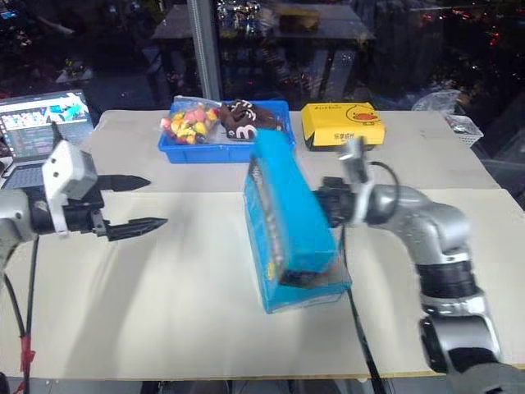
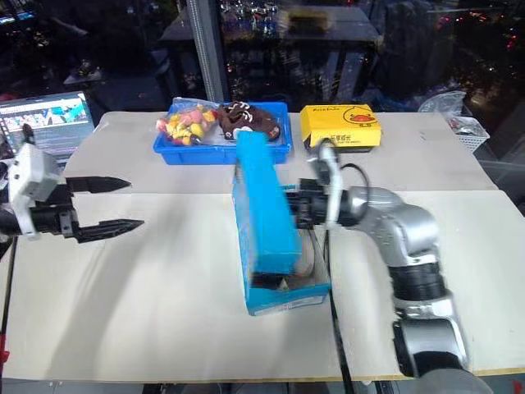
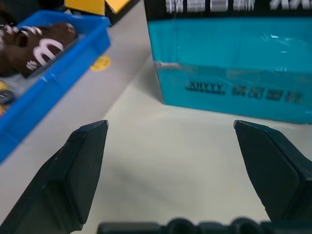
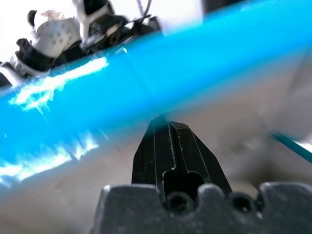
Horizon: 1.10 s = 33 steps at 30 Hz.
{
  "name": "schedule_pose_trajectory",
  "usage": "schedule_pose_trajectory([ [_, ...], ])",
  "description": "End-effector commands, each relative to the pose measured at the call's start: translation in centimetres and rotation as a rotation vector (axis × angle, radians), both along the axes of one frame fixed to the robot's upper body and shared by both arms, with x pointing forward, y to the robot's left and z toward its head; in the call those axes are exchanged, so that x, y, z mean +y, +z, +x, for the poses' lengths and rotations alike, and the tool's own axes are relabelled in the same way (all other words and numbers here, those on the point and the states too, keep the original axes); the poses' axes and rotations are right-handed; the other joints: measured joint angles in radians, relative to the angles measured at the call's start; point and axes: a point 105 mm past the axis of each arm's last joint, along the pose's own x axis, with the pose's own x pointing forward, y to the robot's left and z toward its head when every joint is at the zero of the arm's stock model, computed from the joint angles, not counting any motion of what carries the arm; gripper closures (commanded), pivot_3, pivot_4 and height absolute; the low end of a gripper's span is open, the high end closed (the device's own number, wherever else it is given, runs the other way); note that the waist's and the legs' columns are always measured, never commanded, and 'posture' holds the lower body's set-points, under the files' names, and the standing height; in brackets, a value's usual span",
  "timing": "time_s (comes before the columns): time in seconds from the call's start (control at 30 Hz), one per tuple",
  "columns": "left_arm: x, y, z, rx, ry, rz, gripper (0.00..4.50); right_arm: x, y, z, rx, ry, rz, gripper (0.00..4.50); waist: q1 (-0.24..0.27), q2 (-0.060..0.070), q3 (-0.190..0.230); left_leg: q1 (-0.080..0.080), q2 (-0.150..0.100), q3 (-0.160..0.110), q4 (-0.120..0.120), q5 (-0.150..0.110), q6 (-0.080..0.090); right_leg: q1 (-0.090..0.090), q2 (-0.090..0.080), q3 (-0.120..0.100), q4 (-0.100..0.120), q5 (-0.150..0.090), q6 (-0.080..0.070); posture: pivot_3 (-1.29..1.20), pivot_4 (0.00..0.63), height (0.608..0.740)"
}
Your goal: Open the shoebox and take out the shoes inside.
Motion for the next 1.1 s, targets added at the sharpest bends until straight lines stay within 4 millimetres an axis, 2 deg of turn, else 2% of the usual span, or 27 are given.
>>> schedule_pose_trajectory([
  [0.03,0.6,3.7,-1.5,-0.093,0.021,0.008,0.07,2.5,-0.6,-0.4,-0.098,0.034,-0.062,4.5,0.005,-0.001,0.001,0.0,0.0,0.0,0.0,0.0,0.0,-0.002,0.0,0.0,0.003,-0.001,-0.002,0.0,0.15,0.74],
  [0.1,0.8,4.3,-1.8,-0.112,0.033,0.021,0.07,3.0,-1.2,-0.4,-0.116,0.047,-0.091,4.5,0.01,-0.001,0.001,0.0,0.0,-0.001,0.0,0.0,0.0,-0.002,0.0,-0.001,0.004,-0.001,-0.003,0.0,0.15,0.74],
  [0.23,0.8,4.4,-2.1,-0.115,0.04,0.032,0.07,2.7,-1.1,0.3,-0.153,0.028,-0.137,4.5,0.01,-0.002,0.001,-0.001,-0.001,0.0,0.002,0.0,0.0,-0.001,-0.001,-0.001,0.004,-0.002,-0.002,0.0,0.15,0.74],
  [0.3,0.6,4.4,-2.1,-0.117,0.037,0.023,0.07,2.0,0.1,0.8,-0.199,0.007,-0.146,4.5,0.009,-0.002,0.001,0.0,-0.001,0.0,0.002,0.0,-0.001,-0.001,0.0,-0.001,0.004,-0.002,-0.002,0.0,0.15,0.74],
  [0.43,-0.2,3.5,-1.8,-0.101,0.01,0.01,0.07,0.1,4.3,1.8,-0.365,-0.039,-0.167,4.5,0.006,-0.002,0.002,0.0,0.0,0.0,0.002,0.001,-0.001,-0.002,0.0,-0.001,0.004,-0.002,-0.002,0.0,0.15,0.74],
  [0.53,-1.3,2.6,-1.5,-0.078,-0.036,0.0,0.07,-1.5,5.3,2.3,-0.507,-0.06,-0.294,4.5,0.007,-0.002,0.002,0.0,0.0,0.0,0.001,0.001,-0.001,-0.002,0.0,-0.001,0.004,-0.001,-0.003,0.0,0.15,0.74],
  [0.63,-2.2,1.6,-0.9,-0.06,-0.074,0.011,0.0,-2.5,4.4,2.1,-0.546,0.002,-0.416,3.73,0.008,-0.002,0.002,0.0,0.0,0.0,0.001,0.0,-0.001,-0.001,0.0,-0.001,0.004,-0.001,-0.003,0.0,0.15,0.74],
  [0.7,-2.7,1.2,-0.6,-0.053,-0.095,0.008,0.0,-3.0,3.4,1.8,-0.565,0.049,-0.487,3.03,0.006,-0.002,0.002,0.0,0.0,0.0,0.001,0.001,-0.001,-0.001,0.0,-0.001,0.004,-0.001,-0.002,0.0,0.15,0.74],
  [0.73,-2.9,1.0,-0.4,-0.051,-0.106,0.005,0.0,-3.3,2.8,1.6,-0.575,0.078,-0.526,2.91,0.004,-0.002,0.002,0.0,0.0,0.0,0.001,0.001,-0.001,-0.001,0.0,-0.001,0.004,-0.001,-0.002,0.0,0.15,0.74],
  [0.83,-3.1,0.5,0.2,-0.052,-0.113,0.005,0.0,-3.6,1.2,1.3,-0.625,0.158,-0.639,1.85,0.001,-0.002,0.002,0.0,0.0,0.0,0.002,0.001,-0.001,-0.001,0.0,-0.001,0.004,-0.001,-0.002,0.0,0.15,0.74],
  [1.0,-3.5,-0.2,0.2,-0.026,-0.139,0.02,0.0,-3.6,0.0,2.2,-0.668,0.218,-0.724,0.06,0.001,-0.003,0.002,0.0,0.001,0.0,0.002,0.001,-0.001,-0.002,0.001,-0.001,0.005,-0.001,-0.002,0.0,0.15,0.74],
  [1.1,-3.3,-0.1,-0.1,-0.018,-0.141,0.025,0.0,-3.4,-0.6,2.9,-0.717,0.232,-0.747,0.06,0.003,-0.003,0.002,0.0,0.0,0.0,0.002,0.001,-0.001,-0.001,0.0,-0.001,0.005,-0.001,-0.003,0.0,0.15,0.74],
])
